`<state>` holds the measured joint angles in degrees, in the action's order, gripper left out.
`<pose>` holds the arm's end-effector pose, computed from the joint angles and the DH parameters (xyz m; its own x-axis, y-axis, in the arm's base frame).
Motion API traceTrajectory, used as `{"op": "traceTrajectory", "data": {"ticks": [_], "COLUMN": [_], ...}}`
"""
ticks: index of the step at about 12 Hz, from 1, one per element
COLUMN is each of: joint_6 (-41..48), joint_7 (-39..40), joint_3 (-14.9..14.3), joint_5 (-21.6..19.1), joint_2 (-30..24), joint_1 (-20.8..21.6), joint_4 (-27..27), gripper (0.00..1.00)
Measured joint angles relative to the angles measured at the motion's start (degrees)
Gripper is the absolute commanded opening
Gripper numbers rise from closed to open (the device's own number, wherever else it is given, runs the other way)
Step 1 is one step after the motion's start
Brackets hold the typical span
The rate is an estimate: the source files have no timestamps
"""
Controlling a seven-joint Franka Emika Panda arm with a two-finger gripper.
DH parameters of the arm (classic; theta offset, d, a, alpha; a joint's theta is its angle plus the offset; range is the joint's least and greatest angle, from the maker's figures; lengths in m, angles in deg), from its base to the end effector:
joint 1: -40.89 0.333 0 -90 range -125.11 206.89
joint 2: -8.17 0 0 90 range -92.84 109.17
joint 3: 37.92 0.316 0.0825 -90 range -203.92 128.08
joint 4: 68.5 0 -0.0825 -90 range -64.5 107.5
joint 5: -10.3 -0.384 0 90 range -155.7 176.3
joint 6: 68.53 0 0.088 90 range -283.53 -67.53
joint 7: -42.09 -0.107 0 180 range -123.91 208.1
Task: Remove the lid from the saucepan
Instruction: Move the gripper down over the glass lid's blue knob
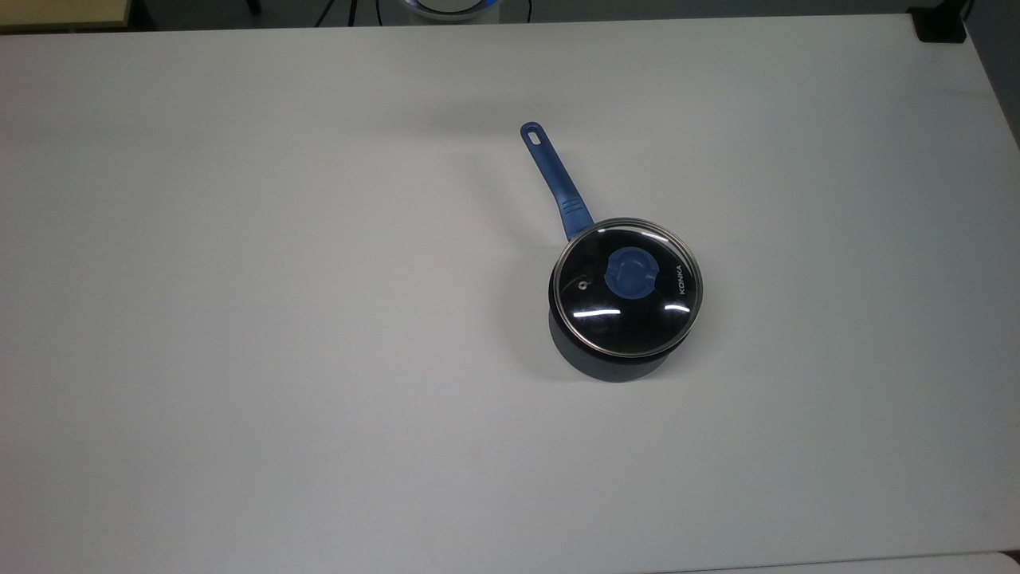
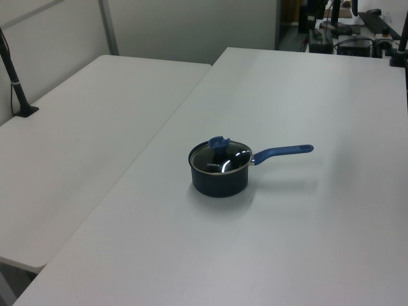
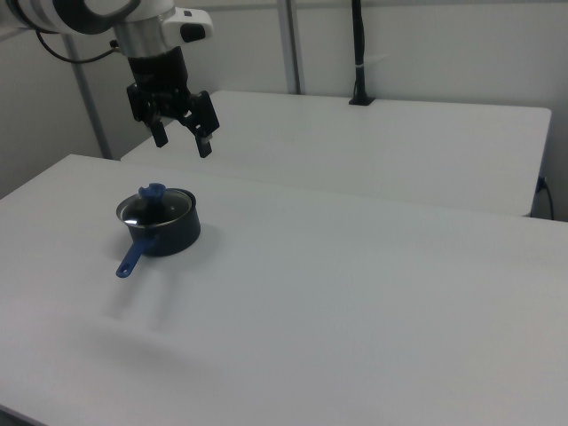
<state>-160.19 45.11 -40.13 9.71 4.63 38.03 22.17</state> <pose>0.5363 -0.0472 0.6554 0.9962 -0.0359 0.0795 -0.0353 -0.9993 -0.0085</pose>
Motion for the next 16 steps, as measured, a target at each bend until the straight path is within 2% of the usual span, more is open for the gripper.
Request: {"op": "traceTrajectory", "data": {"ticks": [5, 14, 16], "joint_6": [0.0, -0.06, -2.8], "joint_7": [0.08, 0.17, 1.31], "joint_3": [-1.16, -1.16, -0.85], "joint_5": [0.0, 0.0, 0.0], "joint_2": [0.0, 0.26, 1.76], "joint_1": [-0.02, -0.02, 0.04], "joint_4": [0.11, 0.28, 0.68], "gripper": [1.0, 1.0, 1.0]}}
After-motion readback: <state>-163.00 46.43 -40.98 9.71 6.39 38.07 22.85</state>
